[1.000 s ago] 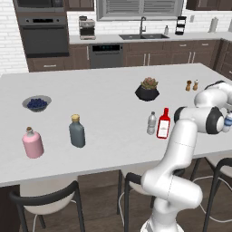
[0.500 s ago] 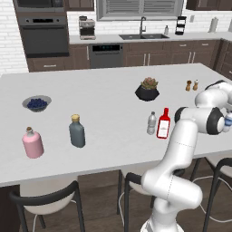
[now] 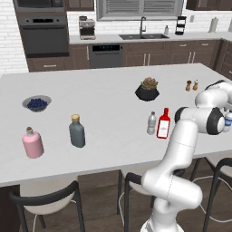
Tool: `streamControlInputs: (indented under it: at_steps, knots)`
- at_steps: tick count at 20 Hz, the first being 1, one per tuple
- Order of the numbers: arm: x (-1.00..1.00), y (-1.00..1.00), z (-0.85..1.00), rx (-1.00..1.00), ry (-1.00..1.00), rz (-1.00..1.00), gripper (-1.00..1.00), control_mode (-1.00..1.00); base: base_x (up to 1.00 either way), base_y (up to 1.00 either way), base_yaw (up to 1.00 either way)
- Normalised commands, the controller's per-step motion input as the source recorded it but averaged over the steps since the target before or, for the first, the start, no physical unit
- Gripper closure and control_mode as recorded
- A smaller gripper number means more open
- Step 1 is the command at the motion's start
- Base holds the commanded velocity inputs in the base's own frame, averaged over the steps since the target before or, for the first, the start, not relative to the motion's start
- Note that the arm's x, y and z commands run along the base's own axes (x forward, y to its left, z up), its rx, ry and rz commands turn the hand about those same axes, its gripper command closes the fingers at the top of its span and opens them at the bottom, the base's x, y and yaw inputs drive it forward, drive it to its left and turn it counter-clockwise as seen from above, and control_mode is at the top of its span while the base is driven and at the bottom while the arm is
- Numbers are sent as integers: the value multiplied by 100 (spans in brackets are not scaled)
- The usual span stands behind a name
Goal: Move the plastic bottles in the middle to the plastics group, and the glass bottles in the middle to the glass group.
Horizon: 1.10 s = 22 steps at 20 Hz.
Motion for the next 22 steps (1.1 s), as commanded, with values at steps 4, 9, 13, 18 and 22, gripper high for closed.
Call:
streamControlInputs:
  at_steps: [4,9,13,18,22]
  knots:
    - [0,3,41,0,0,0,-100,-100,0,0,0]
    - [-6,17,72,0,0,0,-100,-100,0,0,0]
    - [-36,31,48,0,0,3,-100,-100,0,0,0]
    - [-48,91,14,-3,0,9,-100,-100,0,0,0]
    - [-52,100,6,-6,0,10,-100,-100,0,0,0]
